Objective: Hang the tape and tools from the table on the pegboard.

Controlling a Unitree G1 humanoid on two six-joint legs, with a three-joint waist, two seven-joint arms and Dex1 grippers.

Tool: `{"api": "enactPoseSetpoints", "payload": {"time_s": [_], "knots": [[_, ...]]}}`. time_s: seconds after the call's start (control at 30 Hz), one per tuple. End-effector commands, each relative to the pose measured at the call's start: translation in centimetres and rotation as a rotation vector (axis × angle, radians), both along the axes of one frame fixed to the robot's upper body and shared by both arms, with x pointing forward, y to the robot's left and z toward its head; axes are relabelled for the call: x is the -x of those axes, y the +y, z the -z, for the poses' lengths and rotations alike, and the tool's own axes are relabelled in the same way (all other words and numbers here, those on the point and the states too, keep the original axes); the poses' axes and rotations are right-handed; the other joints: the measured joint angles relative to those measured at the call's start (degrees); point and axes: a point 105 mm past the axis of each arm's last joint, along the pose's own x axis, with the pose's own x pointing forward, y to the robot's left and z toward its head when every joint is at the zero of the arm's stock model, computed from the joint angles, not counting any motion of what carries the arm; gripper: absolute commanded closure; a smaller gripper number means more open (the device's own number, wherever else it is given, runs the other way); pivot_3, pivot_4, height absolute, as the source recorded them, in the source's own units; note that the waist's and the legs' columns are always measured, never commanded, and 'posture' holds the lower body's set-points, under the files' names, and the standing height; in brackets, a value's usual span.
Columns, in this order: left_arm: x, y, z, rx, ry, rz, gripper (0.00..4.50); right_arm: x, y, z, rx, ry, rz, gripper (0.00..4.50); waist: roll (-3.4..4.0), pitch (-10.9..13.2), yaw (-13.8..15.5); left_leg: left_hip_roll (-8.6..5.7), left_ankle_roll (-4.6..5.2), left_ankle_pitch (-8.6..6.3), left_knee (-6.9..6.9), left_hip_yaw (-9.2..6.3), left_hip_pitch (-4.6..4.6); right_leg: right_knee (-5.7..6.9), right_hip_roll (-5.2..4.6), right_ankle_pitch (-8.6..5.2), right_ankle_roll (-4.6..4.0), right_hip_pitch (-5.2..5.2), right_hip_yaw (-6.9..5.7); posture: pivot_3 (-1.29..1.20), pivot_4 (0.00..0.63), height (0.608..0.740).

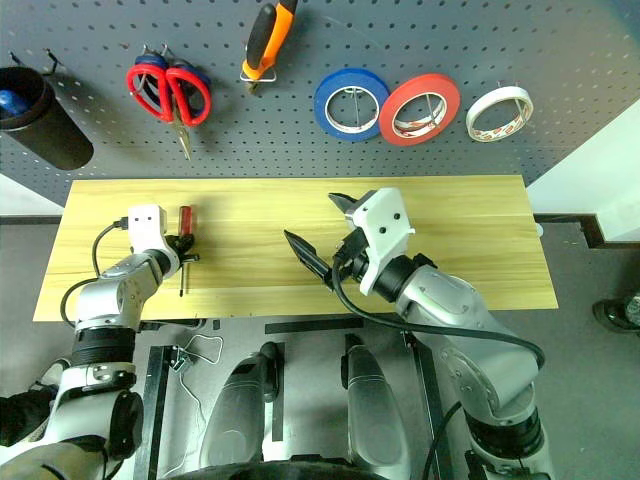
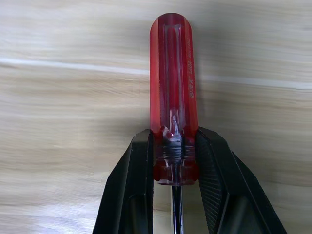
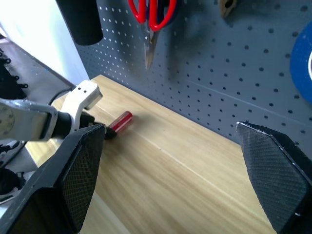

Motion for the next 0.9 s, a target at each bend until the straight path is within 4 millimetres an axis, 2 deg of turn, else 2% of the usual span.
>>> {"api": "enactPoseSetpoints", "payload": {"time_s": [0.03, 0.3, 0.5, 0.63, 0.7, 0.9], "knots": [[0.5, -0.8, -1.1, -0.027, -0.064, 0.020, 3.64, 0.0, 0.2, -0.8, -0.007, -0.059, -0.017, 0.00, -0.06, -0.05, 0.00, 0.00, 0.00, 0.00, -0.01, 0.00, 0.00, -0.01, 0.00, 0.00, 0.00, 0.01, 0.00, 0.00, 0.329, 0.721], [2.3, -5.6, -2.6, -0.191, -0.221, 0.165, 3.64, -0.9, 0.2, -1.2, -0.008, -0.106, -0.011, 0.00, -0.31, -0.39, 0.23, -0.02, -0.02, 0.01, 0.01, 0.01, -0.04, -0.04, -0.02, 0.03, -0.02, 0.01, 0.00, 0.02, 0.283, 0.721], [4.9, -8.4, -5.6, -0.401, -0.468, 0.269, 3.64, -1.4, 0.2, -1.2, -0.008, -0.124, -0.012, 0.00, -0.43, -0.98, 0.21, -0.02, -0.03, 0.01, 0.00, 0.01, -0.04, -0.04, -0.02, 0.06, -0.06, 0.00, 0.00, 0.04, 0.265, 0.721], [6.6, -8.9, -9.1, -0.466, -0.718, 0.247, 3.64, -1.6, 0.3, -1.2, -0.006, -0.137, -0.019, 0.00, -0.42, -1.49, 0.34, -0.02, -0.03, 0.01, 0.03, 0.02, -0.03, -0.04, -0.02, 0.09, -0.10, 0.02, 0.00, 0.04, 0.254, 0.721], [7.4, -8.5, -11.3, -0.483, -0.857, 0.188, 3.64, -1.6, 0.2, -1.3, -0.004, -0.141, -0.021, 0.00, -0.45, -1.73, 0.39, -0.02, -0.03, 0.01, 0.07, 0.02, -0.03, -0.05, -0.03, 0.10, -0.12, 0.04, 0.00, 0.04, 0.253, 0.721], [7.6, -6.8, -18.6, -0.590, -1.171, 0.050, 3.64, -2.0, 0.2, -1.2, 0.009, -0.154, -0.032, 0.00, -0.54, -2.21, 0.54, -0.01, -0.02, 0.03, 0.28, 0.01, -0.03, -0.03, 0.01, 0.26, -0.09, 0.14, 0.00, 0.06, 0.247, 0.721]]}}
